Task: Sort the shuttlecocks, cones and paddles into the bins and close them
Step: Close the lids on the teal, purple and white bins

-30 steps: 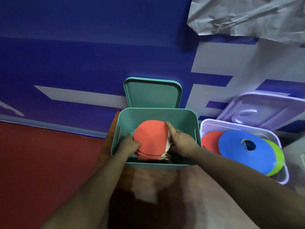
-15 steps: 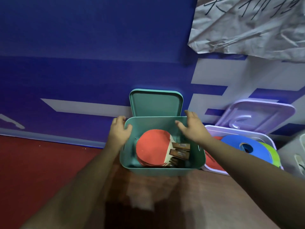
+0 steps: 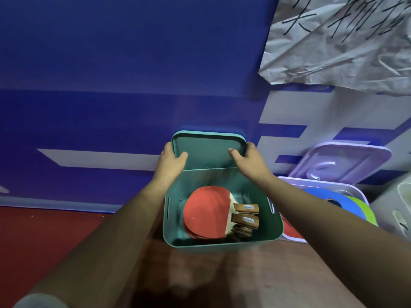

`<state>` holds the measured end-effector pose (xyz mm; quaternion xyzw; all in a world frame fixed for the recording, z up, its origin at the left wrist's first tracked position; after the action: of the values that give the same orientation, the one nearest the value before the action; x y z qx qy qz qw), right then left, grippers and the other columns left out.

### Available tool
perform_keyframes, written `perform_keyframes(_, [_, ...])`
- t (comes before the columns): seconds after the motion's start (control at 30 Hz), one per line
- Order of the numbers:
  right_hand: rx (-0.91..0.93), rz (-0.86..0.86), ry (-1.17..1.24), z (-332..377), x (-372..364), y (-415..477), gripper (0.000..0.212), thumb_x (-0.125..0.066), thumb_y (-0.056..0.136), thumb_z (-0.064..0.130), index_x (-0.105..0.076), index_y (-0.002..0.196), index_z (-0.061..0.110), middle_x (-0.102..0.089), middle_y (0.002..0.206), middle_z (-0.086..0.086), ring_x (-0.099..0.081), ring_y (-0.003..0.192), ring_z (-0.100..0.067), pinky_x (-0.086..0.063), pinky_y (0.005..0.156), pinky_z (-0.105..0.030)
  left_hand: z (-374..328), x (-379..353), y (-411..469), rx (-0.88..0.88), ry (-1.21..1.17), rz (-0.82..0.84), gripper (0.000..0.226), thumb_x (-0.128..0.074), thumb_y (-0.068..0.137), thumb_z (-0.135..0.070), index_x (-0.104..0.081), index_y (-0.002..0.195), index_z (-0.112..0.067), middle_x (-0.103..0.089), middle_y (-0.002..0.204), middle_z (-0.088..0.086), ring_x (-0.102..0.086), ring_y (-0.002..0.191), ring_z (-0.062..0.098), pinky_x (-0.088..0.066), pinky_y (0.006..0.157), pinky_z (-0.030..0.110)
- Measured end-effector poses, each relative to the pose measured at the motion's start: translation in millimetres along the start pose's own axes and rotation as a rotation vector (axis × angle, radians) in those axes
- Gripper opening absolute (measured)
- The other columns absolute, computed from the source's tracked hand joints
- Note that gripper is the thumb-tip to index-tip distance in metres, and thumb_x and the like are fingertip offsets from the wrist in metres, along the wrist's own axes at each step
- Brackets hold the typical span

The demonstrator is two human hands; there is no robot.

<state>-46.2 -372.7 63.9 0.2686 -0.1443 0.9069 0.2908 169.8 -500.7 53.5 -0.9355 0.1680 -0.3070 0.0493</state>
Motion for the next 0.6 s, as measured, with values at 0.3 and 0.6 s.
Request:
perform_keyframes(0.3, [-0.014, -0.076, 0.275, 44, 37, -30, 0.051, -0.054, 0.090, 0.055, -0.052, 0.126, 0.019, -0.062, 0.121, 0.005, -0.057, 0.116, -0.017, -0.042, 0.101, -0.034, -46, 50, -43, -0.446, -0.086, -0.283, 0.034, -0.042, 0.103, -0.019, -0.057, 0.131, -0.007, -0.055, 0.115, 0.007, -0.053, 0.109, 0.018, -0.034, 0.090, 0.016])
perform_keyframes(0.6, [-0.336, 0.202, 0.957, 65, 58, -84, 0.044, -0.057, 0.094, 0.046, -0.056, 0.111, 0.005, -0.057, 0.099, -0.017, -0.069, 0.081, -0.030, -0.059, 0.075, -0.035, -111, 51, -134, -0.928, -0.046, -0.090, 0.015, -0.059, 0.092, -0.009, -0.069, 0.103, -0.010, -0.064, 0.099, -0.006, -0.057, 0.094, 0.007, -0.041, 0.085, 0.015])
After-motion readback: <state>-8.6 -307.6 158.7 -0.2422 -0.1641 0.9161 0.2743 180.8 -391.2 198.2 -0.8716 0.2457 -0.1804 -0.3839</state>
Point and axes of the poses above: each hand's wrist, its own y-axis towards the middle knuckle, its own x-axis out of the back of the hand, z = x × y, the point moved 4 cm from there along y, towards the middle knuckle
